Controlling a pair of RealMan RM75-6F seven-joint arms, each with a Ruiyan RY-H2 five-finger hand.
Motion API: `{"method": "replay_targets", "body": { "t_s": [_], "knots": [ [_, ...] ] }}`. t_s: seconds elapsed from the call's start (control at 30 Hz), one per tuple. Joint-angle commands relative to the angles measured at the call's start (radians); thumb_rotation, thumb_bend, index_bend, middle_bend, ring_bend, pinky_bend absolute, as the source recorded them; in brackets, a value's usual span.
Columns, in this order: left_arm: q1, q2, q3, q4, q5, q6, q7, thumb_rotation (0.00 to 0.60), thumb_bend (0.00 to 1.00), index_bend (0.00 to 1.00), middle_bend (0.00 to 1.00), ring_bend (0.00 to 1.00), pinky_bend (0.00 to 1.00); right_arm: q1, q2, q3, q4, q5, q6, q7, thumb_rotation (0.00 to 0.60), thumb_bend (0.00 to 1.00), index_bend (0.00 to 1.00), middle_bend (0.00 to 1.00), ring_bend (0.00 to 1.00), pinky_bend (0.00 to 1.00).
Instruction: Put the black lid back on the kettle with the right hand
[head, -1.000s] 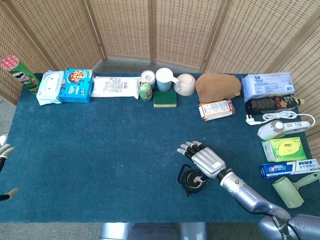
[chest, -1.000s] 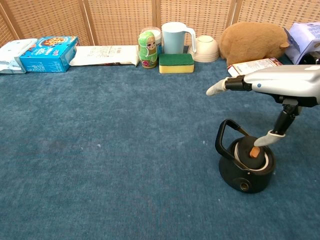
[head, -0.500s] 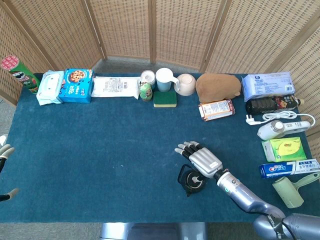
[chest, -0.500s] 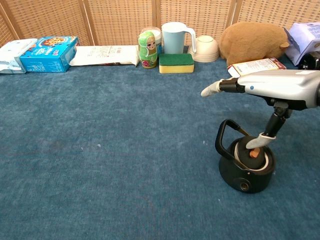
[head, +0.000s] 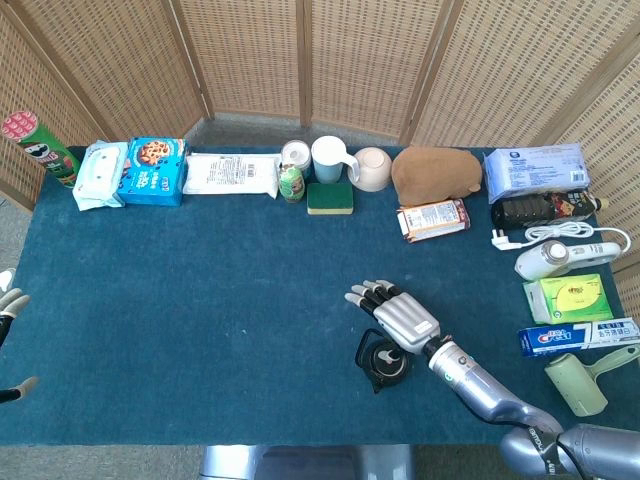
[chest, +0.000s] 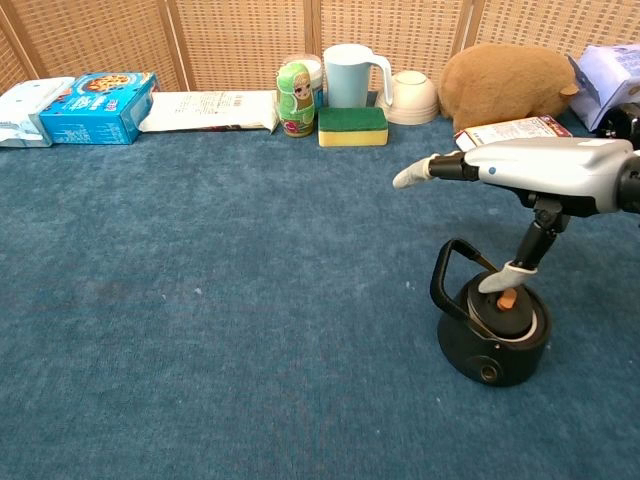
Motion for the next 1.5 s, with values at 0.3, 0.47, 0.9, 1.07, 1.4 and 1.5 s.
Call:
{"method": "replay_targets", "body": {
  "t_s": [0.3,0.47,0.9,1.07,1.4,1.5],
  "knots": [
    [0.002,0.0,0.001,0.0,0.001,0.003,-0.002,0.6,0.06,0.0,0.0,0.0,0.04,0.007,-0.028,0.008,0.016,0.018,0.0,-0.015,0.6,0.19,0.06,0.05,0.04,0.0],
    [0.001,0.001,0.001,0.001,0.004,0.002,-0.004,0.6,0.06,0.0,0.0,0.0,0.04,0.002,-0.022,0.0,-0.007,0.016,0.002,-0.016,0.6,0.19,0.06,0.05,0.04,0.0],
    [0.002,0.002,0.003,0.003,0.007,0.005,-0.009,0.6,0.06,0.0,0.0,0.0,0.04,0.009,-0.004,0.015,-0.028,0.032,-0.003,-0.008,0.6,0.19,0.06,0.05,0.04,0.0],
    [0.001,0.001,0.003,0.003,0.009,0.004,-0.008,0.6,0.06,0.0,0.0,0.0,0.04,0.012,-0.004,0.02,-0.023,0.04,-0.006,-0.003,0.6,0.17,0.06,0.05,0.04,0.0],
    [0.003,0.002,0.004,0.003,0.01,0.007,-0.009,0.6,0.06,0.0,0.0,0.0,0.04,0.025,-0.034,0.028,0.01,0.058,-0.022,0.009,0.6,0.15,0.06,0.05,0.04,0.0],
    [0.004,0.002,0.005,0.004,0.012,0.009,-0.011,0.6,0.06,0.0,0.0,0.0,0.04,0.031,-0.037,0.031,0.016,0.075,-0.031,0.001,0.6,0.15,0.06,0.05,0.04,0.0]
  ]
}}
